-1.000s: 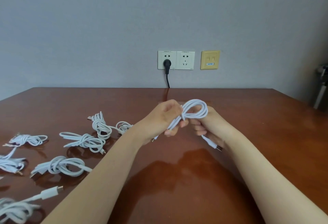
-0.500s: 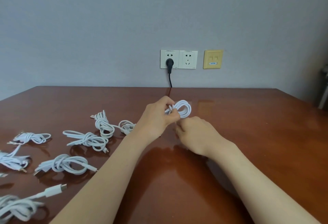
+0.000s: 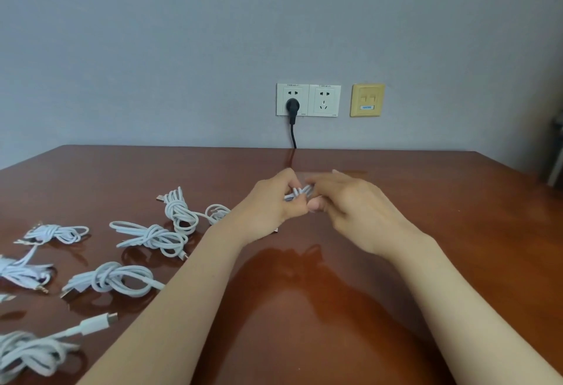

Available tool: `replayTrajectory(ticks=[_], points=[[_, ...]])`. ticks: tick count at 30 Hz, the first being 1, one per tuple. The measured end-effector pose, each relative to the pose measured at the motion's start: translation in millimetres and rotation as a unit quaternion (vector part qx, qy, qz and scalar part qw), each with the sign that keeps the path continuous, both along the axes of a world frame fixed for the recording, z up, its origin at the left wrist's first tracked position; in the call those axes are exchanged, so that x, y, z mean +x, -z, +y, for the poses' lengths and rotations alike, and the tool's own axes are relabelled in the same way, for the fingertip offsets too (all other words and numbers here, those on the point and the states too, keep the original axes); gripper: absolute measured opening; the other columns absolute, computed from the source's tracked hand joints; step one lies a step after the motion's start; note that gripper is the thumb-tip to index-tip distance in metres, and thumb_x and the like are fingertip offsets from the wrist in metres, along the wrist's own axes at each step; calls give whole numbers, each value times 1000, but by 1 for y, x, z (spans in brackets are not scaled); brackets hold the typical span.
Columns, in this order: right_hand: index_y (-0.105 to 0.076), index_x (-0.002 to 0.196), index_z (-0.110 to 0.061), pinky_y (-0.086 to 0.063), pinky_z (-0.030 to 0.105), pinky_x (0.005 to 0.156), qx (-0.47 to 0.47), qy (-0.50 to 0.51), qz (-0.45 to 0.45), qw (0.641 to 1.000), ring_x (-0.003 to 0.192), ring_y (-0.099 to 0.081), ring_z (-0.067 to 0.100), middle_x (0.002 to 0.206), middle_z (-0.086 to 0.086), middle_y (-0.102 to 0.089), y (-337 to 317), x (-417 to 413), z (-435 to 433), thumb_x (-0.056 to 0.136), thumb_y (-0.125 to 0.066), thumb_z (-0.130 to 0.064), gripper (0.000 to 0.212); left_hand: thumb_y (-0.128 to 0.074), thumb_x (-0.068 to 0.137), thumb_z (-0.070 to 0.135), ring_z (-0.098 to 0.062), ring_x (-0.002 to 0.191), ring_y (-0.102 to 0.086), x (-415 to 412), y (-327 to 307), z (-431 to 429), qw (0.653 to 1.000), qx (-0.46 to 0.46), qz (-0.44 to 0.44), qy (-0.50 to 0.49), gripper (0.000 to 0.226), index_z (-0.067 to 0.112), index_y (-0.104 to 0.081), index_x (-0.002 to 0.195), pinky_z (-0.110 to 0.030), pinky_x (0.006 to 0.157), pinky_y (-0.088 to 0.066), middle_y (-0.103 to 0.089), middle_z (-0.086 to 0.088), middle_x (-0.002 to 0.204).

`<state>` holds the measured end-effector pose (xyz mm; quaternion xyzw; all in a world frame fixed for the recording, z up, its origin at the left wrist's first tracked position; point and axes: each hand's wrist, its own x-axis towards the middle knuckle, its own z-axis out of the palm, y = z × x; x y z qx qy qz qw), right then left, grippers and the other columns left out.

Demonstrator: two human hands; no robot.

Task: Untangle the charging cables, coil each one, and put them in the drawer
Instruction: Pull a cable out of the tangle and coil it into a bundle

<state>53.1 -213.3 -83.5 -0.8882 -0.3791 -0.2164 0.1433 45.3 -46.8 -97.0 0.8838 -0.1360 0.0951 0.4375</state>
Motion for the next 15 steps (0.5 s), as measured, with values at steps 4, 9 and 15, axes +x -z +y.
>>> replayTrajectory(ticks=[4, 9, 15], points=[[-70, 85, -15, -47, 35, 74, 127, -17, 118, 985, 82, -61, 22, 82, 3, -69, -2, 3, -6, 87, -61, -22, 12, -57, 87, 21, -11, 53, -36, -2, 3, -2, 998, 47, 14, 32, 21, 26, -42, 75, -24, 53, -31, -45, 7, 64], [-70, 65, -21, -46, 18, 61, 244, -10, 205, 948, 64, -60, 4, 65, -5, -69, -4, 5, -13, 74, -74, -12, 14, -57, 89, 20, -5, 49, -31, -7, 1, -8, 996, 51, 11, 72, 21, 24, -41, 75, -21, 51, -29, -41, 9, 58], [-72, 67, -14, -48, 15, 60, 316, -3, 315, 895, 60, -61, 4, 64, -2, -70, -9, 8, -20, 69, -77, -9, 8, -57, 90, 20, -11, 59, -33, -12, -2, -18, 992, 71, -9, 102, 29, 27, -37, 71, -26, 58, -28, -40, 7, 59]])
